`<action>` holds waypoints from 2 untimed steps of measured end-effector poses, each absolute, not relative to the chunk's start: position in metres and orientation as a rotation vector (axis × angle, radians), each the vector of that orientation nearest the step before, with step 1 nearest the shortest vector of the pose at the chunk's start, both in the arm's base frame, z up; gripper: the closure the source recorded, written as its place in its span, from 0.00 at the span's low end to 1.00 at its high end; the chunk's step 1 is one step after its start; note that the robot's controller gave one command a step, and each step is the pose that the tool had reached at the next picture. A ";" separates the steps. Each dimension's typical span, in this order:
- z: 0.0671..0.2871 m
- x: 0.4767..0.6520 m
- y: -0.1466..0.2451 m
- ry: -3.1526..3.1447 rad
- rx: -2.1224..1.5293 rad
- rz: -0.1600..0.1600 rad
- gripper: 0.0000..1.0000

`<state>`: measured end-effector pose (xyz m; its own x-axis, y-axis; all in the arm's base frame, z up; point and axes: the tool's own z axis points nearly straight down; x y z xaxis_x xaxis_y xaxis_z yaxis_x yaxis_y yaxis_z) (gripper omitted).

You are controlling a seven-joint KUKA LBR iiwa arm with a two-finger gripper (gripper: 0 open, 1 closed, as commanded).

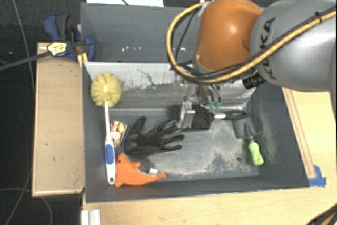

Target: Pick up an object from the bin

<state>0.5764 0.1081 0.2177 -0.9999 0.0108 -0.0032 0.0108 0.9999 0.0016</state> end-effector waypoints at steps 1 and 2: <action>0.218 0.576 0.108 3.138 0.014 0.002 0.00; 0.147 0.573 0.120 3.141 0.045 0.004 0.00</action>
Offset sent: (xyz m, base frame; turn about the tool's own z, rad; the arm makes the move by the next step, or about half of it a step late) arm -0.0031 0.0113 -0.0681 0.0200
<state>0.5729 0.1203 0.1466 -0.9996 0.0287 -0.0005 0.0287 0.9996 0.0026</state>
